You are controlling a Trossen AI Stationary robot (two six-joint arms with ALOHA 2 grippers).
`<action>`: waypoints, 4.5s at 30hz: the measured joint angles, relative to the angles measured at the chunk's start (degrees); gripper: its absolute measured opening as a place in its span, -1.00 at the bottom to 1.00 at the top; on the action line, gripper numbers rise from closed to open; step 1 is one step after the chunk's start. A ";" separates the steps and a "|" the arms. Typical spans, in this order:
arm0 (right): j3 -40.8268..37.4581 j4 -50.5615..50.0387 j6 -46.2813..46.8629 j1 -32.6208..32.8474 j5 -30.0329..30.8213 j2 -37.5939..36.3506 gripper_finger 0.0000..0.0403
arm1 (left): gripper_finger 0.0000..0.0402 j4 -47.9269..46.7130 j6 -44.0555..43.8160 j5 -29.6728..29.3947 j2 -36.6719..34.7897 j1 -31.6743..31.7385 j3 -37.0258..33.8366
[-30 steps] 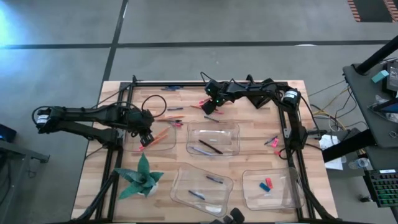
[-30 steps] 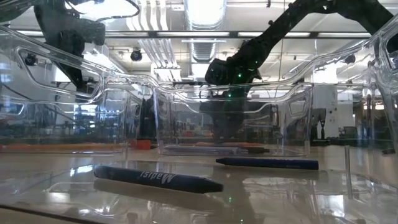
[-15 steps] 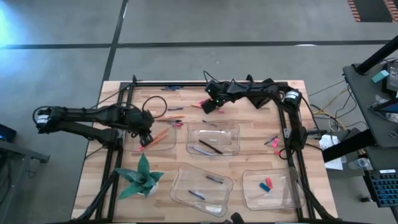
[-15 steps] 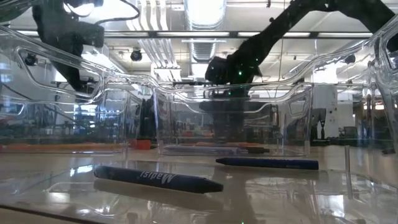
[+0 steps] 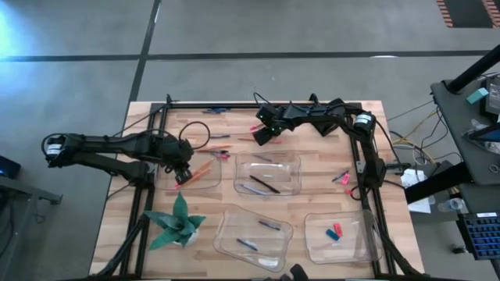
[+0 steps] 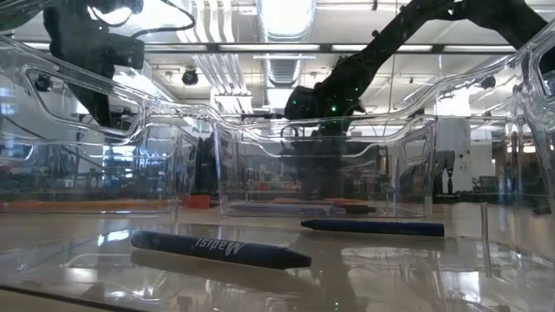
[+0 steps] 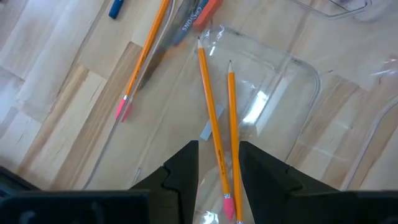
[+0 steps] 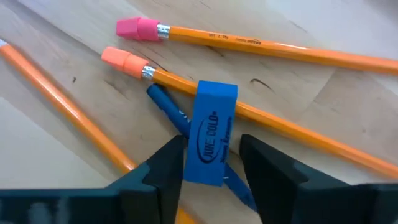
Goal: Sort crayons/erasers/pens/pencils in bins
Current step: Put the blue eraser into the bottom right transparent bin, then put the blue crayon into the bottom left transparent bin
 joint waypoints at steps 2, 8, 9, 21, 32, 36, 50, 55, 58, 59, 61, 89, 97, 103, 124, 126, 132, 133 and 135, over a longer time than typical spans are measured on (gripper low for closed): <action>-0.04 -0.13 -0.80 -0.04 0.04 -0.14 -0.38 | -0.50 -0.01 0.00 0.00 0.01 0.00 -0.04; -0.16 -0.58 -2.18 -0.07 0.19 -0.78 -0.64 | -0.50 0.00 -0.07 0.00 0.01 0.00 -0.04; -0.20 -0.69 -2.51 -0.07 0.15 -0.94 -0.66 | -0.50 0.00 -0.07 0.00 0.01 0.00 -0.04; -0.82 -6.87 -4.90 0.66 0.01 -7.37 -0.63 | -0.50 0.92 -0.20 0.00 0.03 0.00 -0.09; -6.79 -18.84 1.01 10.41 0.10 -24.27 -0.59 | -0.50 3.41 0.50 -3.14 0.03 0.00 -0.09; -10.33 -20.67 9.44 16.11 1.49 -32.89 -0.59 | -0.50 3.40 2.12 -5.06 0.03 0.01 -0.09; -24.28 -20.81 53.54 51.57 2.44 -49.10 -0.58 | -0.50 3.52 3.41 -9.97 0.03 0.00 -0.09; -24.68 -20.83 65.08 65.31 3.03 -48.54 -0.58 | -0.50 3.63 3.24 -10.01 0.03 0.00 -0.10; -24.11 -20.43 70.83 71.93 3.02 -47.14 -0.58 | -0.50 4.79 3.17 -10.05 0.06 0.00 -0.68; -24.00 -20.39 72.96 73.52 3.00 -46.59 -0.58 | -0.50 4.94 2.99 -10.03 0.08 0.00 -0.80; -23.98 -20.84 77.01 75.72 3.05 -45.46 -0.58 | -0.50 5.23 2.79 -10.05 0.11 0.01 -0.83; -21.39 -22.21 75.90 77.33 -2.17 -38.89 -0.21 | -0.50 7.45 -0.20 -9.82 0.60 0.00 -0.85; -13.37 -40.98 70.68 72.86 11.97 -41.03 -0.23 | -0.50 7.45 -0.20 -9.58 0.58 0.01 -0.85; -16.04 -54.00 60.71 62.84 3.53 -41.03 -0.23 | -0.50 7.80 -0.22 -9.64 0.58 0.00 -0.85; -36.59 -38.47 13.55 33.89 -4.89 -41.03 -0.23 | -0.50 10.63 0.28 -9.99 0.58 0.01 -0.83; -37.90 -37.65 11.53 32.41 -5.01 -41.01 -0.23 | -0.50 10.59 0.29 -9.99 0.58 0.00 -0.83; -41.01 -36.97 7.99 27.78 -4.98 -40.96 -0.23 | -0.50 10.49 1.14 -9.99 0.58 0.00 -0.83; -41.44 -36.89 7.25 27.07 -4.98 -40.96 -0.23 | -0.50 10.51 1.61 -9.99 0.58 0.00 -0.83; -42.20 -36.87 5.83 25.76 -4.98 -40.96 -0.23 | -0.50 10.54 2.00 -10.00 0.58 0.02 -0.83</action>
